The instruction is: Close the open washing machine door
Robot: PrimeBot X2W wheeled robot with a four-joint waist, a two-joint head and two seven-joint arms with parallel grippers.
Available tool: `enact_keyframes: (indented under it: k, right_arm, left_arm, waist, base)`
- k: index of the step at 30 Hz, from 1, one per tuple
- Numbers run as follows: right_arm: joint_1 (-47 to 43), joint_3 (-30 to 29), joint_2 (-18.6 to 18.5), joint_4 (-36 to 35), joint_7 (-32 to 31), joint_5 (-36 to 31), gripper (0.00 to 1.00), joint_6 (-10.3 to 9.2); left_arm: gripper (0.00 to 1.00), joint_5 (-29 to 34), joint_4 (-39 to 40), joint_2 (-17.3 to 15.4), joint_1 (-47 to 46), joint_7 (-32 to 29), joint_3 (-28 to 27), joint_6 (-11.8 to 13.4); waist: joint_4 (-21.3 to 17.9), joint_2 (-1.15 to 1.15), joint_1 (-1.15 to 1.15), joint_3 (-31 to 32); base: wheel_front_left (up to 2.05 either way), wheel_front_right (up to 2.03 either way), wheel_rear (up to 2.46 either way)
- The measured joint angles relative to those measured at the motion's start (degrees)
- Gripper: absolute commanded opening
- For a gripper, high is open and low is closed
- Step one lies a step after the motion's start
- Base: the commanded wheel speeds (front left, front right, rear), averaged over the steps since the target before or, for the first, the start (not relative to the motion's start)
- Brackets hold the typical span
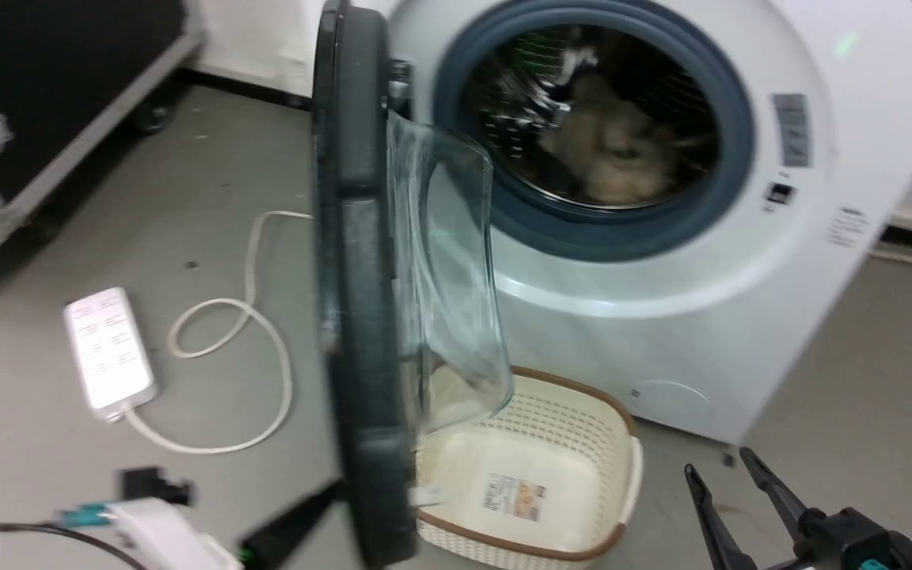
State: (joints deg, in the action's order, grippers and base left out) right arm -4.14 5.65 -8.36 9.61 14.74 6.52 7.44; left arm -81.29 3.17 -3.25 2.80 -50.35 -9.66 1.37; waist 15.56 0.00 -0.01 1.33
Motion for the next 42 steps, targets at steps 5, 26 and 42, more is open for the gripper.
enact_keyframes:
  k: [5, 26, 42]
  right_arm:
    - [0.2, 0.0, -0.6, 0.2, 0.0, -0.1, 1.0, 0.0]
    - [6.9, 1.0, -2.6, 1.5, 0.0, 4.3, 1.0, 0.0]
    - [5.3, 0.2, -3.1, -0.9, 0.0, 4.4, 1.0, 0.0]
  left_arm:
    - [0.0, -5.0, -1.7, 0.2, 1.1, 8.9, 10.3, -1.4]
    - [0.0, -19.7, -27.9, 0.5, -34.4, 56.5, 28.5, -8.4]
    - [0.8, -10.6, -21.3, -1.7, -28.2, 60.8, 33.2, -8.6]
  waist:
    - [-4.9, 0.0, 0.01, -1.1]
    - [-33.4, 0.0, 0.02, -13.3]
    - [-28.8, 0.0, 0.01, -12.4]
  base:
    - [0.0, 0.0, 0.0]
    - [0.0, 0.0, 0.0]
    - [0.0, 0.0, 0.0]
